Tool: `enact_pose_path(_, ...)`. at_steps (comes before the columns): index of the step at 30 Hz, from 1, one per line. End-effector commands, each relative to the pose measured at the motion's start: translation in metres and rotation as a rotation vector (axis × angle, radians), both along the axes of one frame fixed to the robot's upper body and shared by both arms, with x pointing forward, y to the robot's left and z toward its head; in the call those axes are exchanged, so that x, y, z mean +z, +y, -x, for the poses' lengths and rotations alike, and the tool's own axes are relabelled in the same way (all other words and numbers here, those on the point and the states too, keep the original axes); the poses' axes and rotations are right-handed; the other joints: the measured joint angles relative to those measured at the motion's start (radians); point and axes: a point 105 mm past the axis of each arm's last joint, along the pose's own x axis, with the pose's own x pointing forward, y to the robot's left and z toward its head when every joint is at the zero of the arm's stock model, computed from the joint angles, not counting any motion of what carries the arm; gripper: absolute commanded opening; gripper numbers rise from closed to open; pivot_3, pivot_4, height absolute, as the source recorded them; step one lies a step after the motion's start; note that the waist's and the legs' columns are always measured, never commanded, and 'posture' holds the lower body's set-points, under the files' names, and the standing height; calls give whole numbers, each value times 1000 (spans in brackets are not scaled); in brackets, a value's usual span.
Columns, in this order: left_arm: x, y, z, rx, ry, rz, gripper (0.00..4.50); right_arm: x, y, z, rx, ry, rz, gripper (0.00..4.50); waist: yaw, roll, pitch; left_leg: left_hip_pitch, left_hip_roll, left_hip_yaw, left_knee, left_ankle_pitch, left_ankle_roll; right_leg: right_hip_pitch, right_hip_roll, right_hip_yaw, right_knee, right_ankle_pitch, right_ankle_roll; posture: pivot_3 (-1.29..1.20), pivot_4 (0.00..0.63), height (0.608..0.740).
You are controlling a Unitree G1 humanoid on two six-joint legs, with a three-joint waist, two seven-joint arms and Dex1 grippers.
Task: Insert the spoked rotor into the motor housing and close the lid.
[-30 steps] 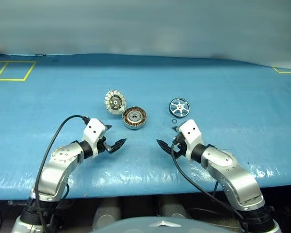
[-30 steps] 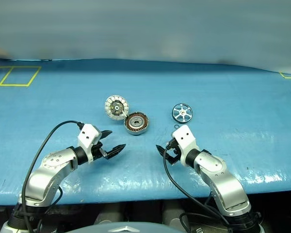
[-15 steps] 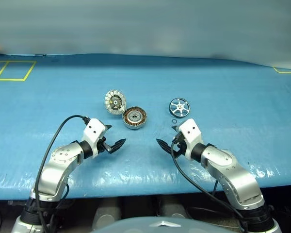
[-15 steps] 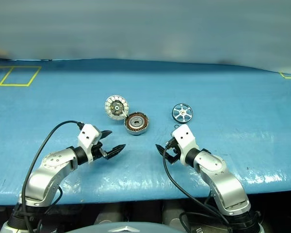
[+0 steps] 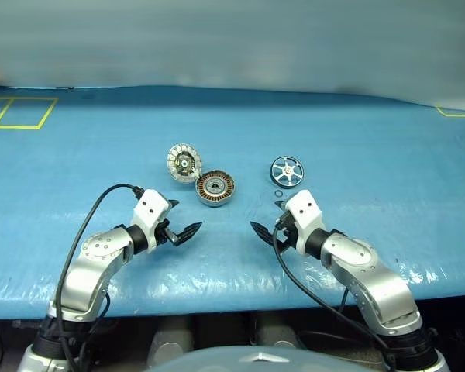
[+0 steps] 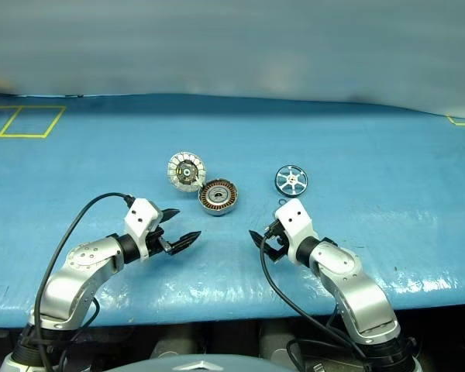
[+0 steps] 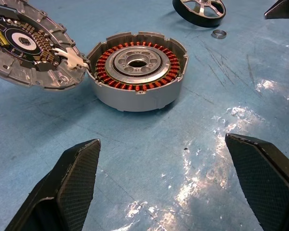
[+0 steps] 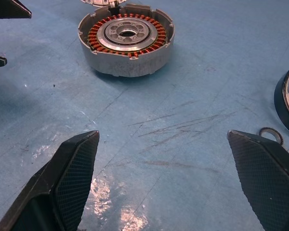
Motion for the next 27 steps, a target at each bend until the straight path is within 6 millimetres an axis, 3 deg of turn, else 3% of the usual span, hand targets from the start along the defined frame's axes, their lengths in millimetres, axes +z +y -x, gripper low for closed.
enact_pose_path(1, 6, -3, 0, -24, -22, -1, 4500, 11, 3, 0, 10, -54, -14, 4479, 0, 0, 0, 0, 0, 0, 0, 0, 0, 0, 0, 0, 0, 0, 0, 0, 150, 740)
enact_pose_path(6, 10, -5, -2, -59, -24, -17, 4500, 11, 5, 0, 12, -56, -17, 4479, 0, 0, 0, 0, 0, 0, 0, 0, 0, 0, 0, 0, 0, 0, 0, 0, 150, 740)
enact_pose_path(13, 31, -5, -8, -258, -20, -132, 4500, 13, 6, -1, 3, -81, -32, 4479, 0, 0, 0, 0, 0, 0, 0, 0, 0, 0, 1, 0, 0, -1, 1, 0, 150, 740)
enact_pose_path(18, 39, -7, -25, -385, 23, -276, 4500, 12, 8, -3, -12, -98, -61, 4479, 2, 0, 0, 0, -4, 0, 1, 0, 0, 0, 1, 0, 0, -2, 3, 0, 150, 740)
enact_pose_path(27, 63, -24, -73, -542, 11, -463, 4500, 13, 11, 1, -54, -149, -141, 4479, 2, 0, 1, -2, -7, 0, 1, 0, 0, 0, 2, -1, 0, -3, 5, 0, 150, 740)
